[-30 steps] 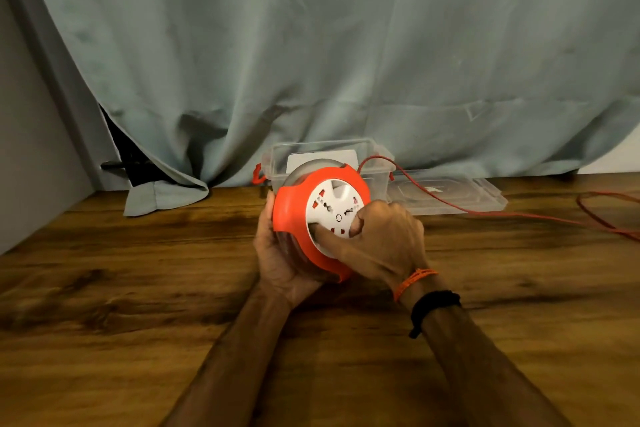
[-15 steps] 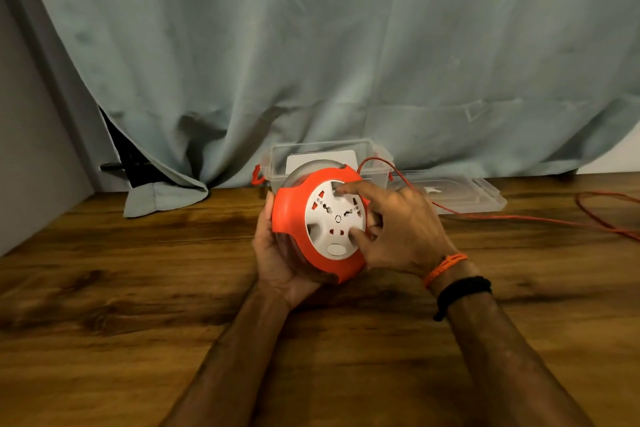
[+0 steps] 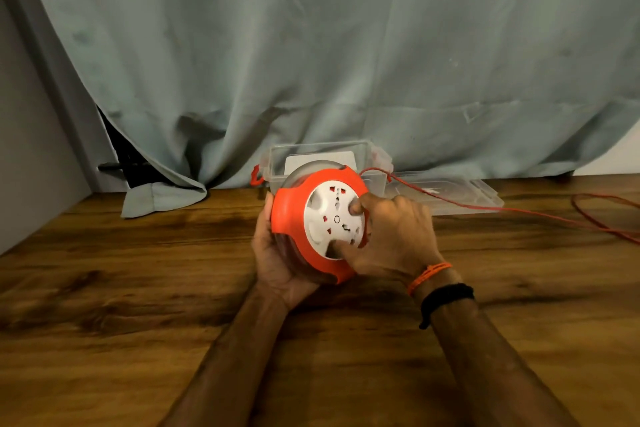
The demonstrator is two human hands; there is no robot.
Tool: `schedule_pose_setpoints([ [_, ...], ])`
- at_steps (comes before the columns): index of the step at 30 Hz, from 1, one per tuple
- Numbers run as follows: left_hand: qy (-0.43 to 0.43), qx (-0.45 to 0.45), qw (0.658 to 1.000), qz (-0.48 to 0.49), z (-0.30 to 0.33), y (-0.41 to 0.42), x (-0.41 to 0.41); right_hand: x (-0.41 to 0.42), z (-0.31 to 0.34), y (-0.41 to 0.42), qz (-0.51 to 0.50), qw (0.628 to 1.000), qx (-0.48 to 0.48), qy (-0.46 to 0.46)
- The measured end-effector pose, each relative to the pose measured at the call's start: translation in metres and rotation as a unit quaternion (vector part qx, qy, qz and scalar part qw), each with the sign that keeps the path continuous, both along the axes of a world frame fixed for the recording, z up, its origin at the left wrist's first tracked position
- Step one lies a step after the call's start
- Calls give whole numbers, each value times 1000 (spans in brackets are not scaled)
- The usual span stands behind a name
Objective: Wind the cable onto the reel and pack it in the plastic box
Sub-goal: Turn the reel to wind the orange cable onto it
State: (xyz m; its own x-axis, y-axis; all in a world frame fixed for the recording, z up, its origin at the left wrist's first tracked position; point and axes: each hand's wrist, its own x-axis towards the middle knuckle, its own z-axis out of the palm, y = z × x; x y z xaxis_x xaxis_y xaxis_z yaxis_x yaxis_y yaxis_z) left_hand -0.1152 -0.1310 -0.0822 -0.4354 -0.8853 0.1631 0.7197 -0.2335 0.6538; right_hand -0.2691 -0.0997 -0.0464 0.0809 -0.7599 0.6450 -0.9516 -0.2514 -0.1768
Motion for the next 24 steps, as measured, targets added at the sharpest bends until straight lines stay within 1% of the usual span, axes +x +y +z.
schedule_pose_setpoints([
  [3, -3, -3, 1000, 6, -1, -1, 2, 11, -7, -1, -27, 999, 15, -27],
  [8, -23, -5, 1000, 18, -5, -5, 0, 20, -12, -5, -61, 990, 40, -117],
  [12, -23, -5, 1000, 13, -8, -9, 1, 24, -13, -10, -58, 977, 78, -188],
  [13, -15, -8, 1000, 7, -8, -9, 2, 24, -12, -9, -51, 979, 72, -186],
  [16, 7, -27, 1000, -14, -7, -10, 5, 20, -4, -5, -23, 989, 48, -140],
  [20, 22, -41, 998, -49, -9, -10, 6, -3, 12, -2, 48, 992, 46, -108],
  [24, 33, -54, 995, -77, -11, -11, 4, -13, 19, 2, 89, 994, 53, -33],
])
